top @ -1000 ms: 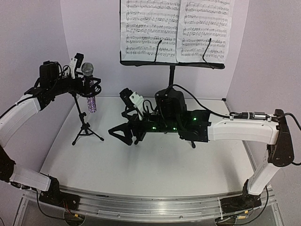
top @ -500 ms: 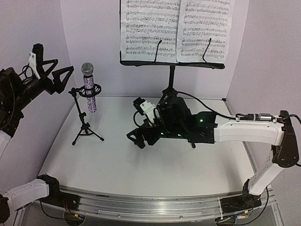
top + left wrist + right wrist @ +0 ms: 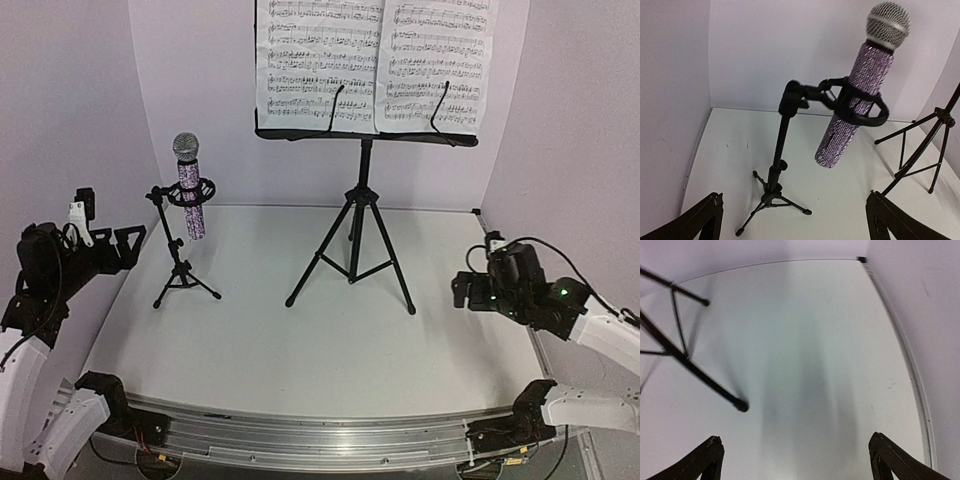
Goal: Set up the instrument practice props
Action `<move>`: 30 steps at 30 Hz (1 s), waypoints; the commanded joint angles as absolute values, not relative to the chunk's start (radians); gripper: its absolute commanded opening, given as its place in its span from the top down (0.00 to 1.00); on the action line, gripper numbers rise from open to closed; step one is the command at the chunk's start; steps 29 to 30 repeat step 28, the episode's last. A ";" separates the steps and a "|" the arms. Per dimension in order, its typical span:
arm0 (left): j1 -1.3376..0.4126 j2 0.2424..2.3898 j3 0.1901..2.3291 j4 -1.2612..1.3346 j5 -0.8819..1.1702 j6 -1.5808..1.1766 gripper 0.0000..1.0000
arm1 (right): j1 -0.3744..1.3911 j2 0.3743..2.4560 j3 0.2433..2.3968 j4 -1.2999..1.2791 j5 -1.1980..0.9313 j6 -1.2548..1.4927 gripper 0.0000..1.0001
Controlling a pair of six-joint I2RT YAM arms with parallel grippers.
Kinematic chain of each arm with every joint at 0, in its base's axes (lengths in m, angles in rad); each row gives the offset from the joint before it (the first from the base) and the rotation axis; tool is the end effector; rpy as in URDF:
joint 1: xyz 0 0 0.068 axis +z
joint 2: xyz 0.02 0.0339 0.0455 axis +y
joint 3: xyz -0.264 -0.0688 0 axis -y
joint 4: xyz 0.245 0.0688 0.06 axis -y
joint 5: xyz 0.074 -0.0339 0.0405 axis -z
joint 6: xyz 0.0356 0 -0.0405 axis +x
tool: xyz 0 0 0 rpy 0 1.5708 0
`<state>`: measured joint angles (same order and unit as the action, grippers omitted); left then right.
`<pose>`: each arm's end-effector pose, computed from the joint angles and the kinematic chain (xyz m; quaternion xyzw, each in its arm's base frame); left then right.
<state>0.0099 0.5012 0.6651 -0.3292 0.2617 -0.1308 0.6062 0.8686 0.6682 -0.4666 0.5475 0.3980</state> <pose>0.1274 -0.0079 0.3217 0.0309 0.7606 -0.1381 0.6336 0.1614 0.0893 0.2605 0.0274 0.8737 -0.0109 0.4856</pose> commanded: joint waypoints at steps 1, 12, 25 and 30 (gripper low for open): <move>0.032 0.524 0.548 -0.231 0.322 -0.126 0.00 | 0.314 0.840 0.641 -0.514 0.429 0.372 0.02; 0.033 0.603 0.377 -0.063 0.172 -0.151 0.00 | -0.184 0.847 0.402 -0.090 -0.049 0.281 0.02; 0.046 0.637 0.393 -0.078 0.198 -0.129 0.00 | -0.183 0.659 0.208 0.083 -0.090 0.259 0.02; 0.046 0.635 0.393 -0.078 0.201 -0.127 0.00 | -0.183 0.642 0.190 0.085 -0.077 0.262 0.02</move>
